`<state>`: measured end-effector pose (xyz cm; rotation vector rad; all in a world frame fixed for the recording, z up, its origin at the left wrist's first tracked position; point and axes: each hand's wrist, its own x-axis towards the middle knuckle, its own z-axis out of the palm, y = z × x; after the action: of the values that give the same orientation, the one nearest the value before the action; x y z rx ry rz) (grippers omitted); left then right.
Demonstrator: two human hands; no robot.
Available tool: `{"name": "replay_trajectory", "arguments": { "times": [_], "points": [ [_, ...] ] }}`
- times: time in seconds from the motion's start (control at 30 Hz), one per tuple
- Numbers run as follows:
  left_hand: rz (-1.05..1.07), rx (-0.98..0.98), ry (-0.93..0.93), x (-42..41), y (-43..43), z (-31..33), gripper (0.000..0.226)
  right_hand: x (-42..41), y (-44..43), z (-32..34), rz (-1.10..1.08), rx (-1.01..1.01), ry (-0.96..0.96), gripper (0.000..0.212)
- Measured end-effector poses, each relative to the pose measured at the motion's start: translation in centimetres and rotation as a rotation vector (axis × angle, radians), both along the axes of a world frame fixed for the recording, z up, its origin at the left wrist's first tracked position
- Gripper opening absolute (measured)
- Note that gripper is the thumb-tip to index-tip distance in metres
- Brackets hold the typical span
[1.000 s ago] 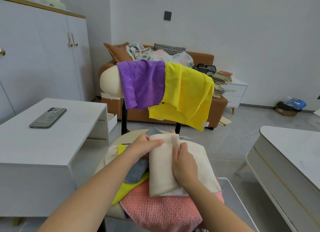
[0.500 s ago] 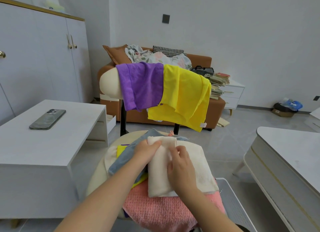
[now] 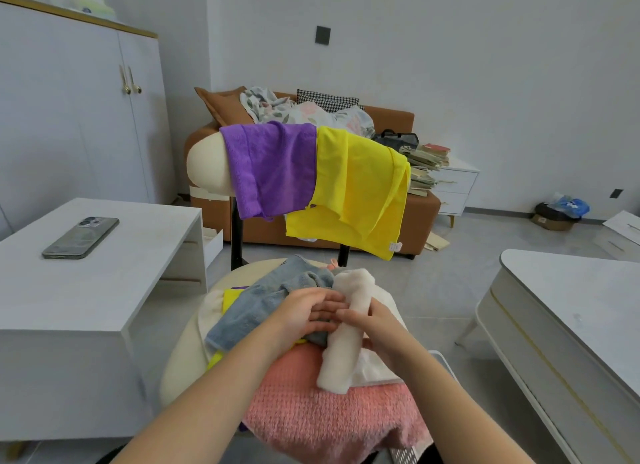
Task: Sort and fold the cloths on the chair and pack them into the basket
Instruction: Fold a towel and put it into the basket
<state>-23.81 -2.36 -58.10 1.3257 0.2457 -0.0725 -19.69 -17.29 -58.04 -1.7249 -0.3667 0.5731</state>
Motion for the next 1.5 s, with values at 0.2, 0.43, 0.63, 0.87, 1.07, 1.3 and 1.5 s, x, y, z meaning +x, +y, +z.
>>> {"name": "replay_trajectory", "arguments": {
  "times": [0.2,0.43,0.63,0.87,1.07,1.3,1.5],
  "points": [
    [0.067,0.036,0.015,0.0,-0.7,-0.6,0.027,0.3,-0.7,1.0,-0.112,-0.051,0.049,0.027],
    [0.030,-0.078,0.030,0.5,-0.5,-1.4,0.028,1.3,-3.0,3.4,-0.108,0.269,0.506,0.029],
    [-0.094,-0.344,0.091,0.4,-1.4,-2.8,0.053,2.5,-2.5,0.8,-0.154,0.220,0.609,0.040],
    [0.101,-0.170,0.055,1.0,-2.1,-4.1,0.041,2.6,-2.6,-1.8,-0.065,0.200,0.503,0.041],
    [0.232,0.194,-0.079,0.5,-2.7,-3.2,0.035,2.8,-4.1,-1.8,-0.050,0.108,0.279,0.052],
    [-0.035,0.352,-0.282,-2.4,-1.3,0.1,0.060,2.5,-5.0,3.3,0.169,-0.014,-0.215,0.088],
    [-0.173,0.570,-0.428,-5.0,0.0,1.8,0.067,0.9,-5.0,6.9,0.443,-0.359,-0.557,0.099]
  ]
}}
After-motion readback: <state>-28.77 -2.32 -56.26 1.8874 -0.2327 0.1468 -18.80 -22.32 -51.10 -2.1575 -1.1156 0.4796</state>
